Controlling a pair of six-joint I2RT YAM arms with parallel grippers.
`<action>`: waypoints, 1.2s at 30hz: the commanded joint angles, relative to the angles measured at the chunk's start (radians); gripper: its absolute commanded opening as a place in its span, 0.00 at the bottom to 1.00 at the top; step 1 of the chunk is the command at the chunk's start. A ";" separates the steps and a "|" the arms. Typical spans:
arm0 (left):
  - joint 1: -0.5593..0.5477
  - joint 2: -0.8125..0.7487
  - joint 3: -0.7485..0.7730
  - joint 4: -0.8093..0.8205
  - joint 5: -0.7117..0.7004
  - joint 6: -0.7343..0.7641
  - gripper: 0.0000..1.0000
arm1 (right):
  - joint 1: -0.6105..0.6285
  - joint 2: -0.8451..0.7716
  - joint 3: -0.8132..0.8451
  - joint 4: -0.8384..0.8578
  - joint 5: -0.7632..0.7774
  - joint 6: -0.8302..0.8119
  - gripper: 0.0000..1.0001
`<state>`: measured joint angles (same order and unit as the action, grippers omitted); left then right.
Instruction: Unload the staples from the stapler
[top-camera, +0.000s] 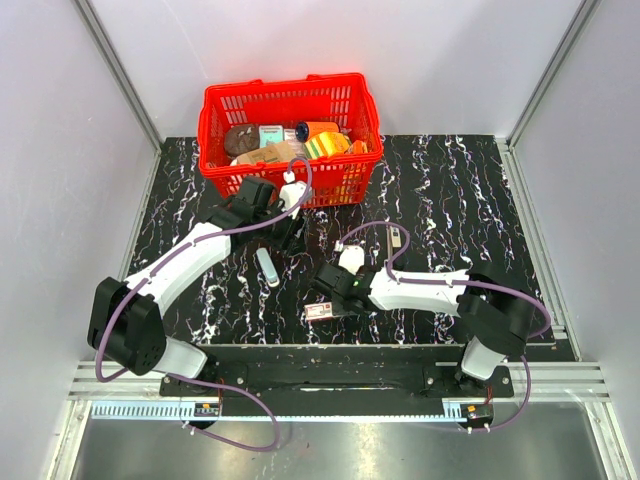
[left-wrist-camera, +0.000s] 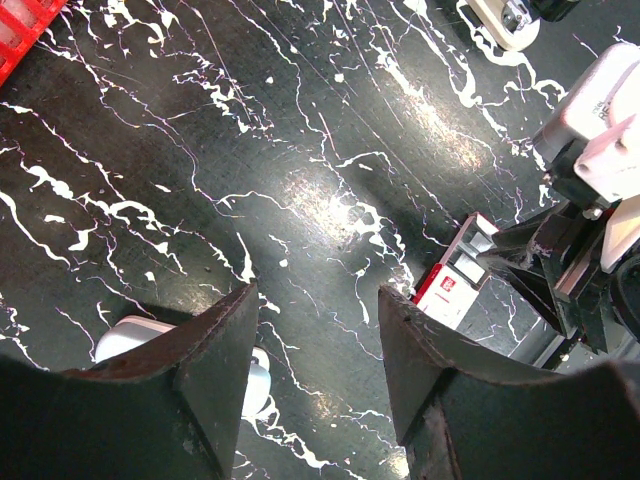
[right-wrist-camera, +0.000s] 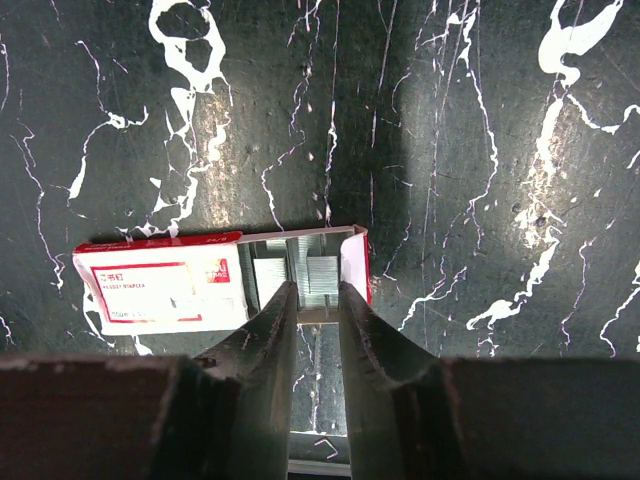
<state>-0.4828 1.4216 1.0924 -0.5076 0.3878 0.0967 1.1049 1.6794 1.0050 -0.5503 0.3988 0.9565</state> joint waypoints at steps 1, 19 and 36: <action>-0.002 -0.038 0.004 0.014 0.005 0.001 0.56 | -0.008 0.003 0.015 0.009 0.000 -0.007 0.29; -0.004 -0.038 0.003 -0.012 0.002 0.050 0.56 | -0.043 -0.247 -0.069 0.018 -0.034 0.002 0.28; -0.115 -0.035 -0.152 -0.114 -0.036 0.397 0.57 | -0.244 -0.330 -0.413 0.470 -0.354 0.039 0.36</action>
<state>-0.5621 1.3994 0.9653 -0.6235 0.4019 0.3981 0.8768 1.3312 0.6044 -0.2237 0.1127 0.9726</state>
